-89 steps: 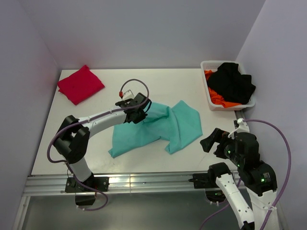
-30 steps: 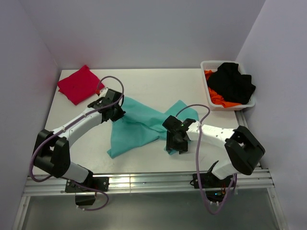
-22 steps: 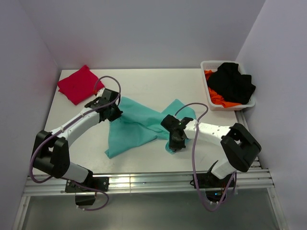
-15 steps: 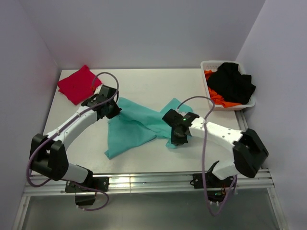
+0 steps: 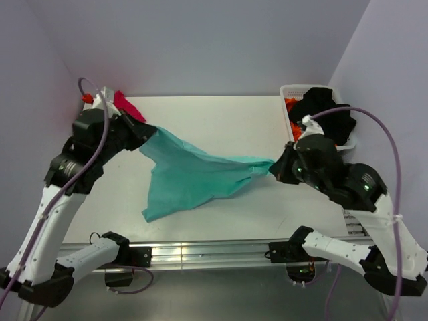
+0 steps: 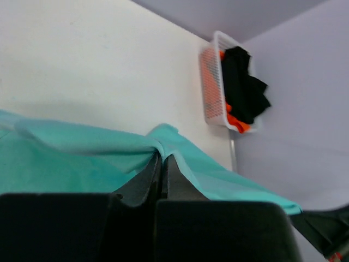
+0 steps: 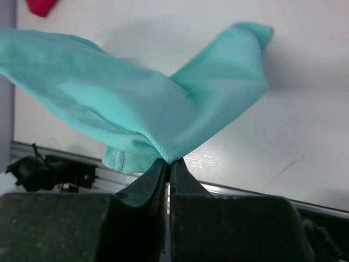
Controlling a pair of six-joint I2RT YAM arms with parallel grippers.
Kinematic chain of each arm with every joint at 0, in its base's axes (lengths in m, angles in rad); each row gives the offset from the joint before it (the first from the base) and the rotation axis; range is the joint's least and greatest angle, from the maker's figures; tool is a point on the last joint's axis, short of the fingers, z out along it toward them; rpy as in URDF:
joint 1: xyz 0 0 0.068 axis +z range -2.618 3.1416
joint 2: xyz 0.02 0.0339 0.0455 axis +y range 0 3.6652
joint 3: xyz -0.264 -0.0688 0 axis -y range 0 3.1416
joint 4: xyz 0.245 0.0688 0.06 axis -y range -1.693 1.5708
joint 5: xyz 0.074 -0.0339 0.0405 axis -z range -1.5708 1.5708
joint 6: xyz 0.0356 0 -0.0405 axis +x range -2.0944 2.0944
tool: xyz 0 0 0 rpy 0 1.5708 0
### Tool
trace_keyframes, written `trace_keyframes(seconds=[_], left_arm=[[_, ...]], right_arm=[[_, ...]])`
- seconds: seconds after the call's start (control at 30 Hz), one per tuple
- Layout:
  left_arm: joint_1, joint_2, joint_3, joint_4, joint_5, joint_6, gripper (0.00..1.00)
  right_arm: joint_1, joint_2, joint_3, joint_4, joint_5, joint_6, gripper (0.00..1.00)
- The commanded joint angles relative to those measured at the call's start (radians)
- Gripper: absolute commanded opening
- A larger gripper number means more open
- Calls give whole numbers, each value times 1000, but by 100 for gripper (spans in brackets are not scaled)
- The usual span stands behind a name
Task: Fold and stack the t-shirts
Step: Flatten the tshirt out
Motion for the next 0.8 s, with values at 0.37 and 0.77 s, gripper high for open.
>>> trace_keyframes(seconds=[0.37, 0.77], left_arm=[[2, -81, 715, -207, 235, 124, 0], [2, -91, 442, -31, 67, 125, 0]], right_arm=[[-3, -230, 391, 176, -388, -286, 0], [-5, -88, 291, 261, -176, -387, 0]])
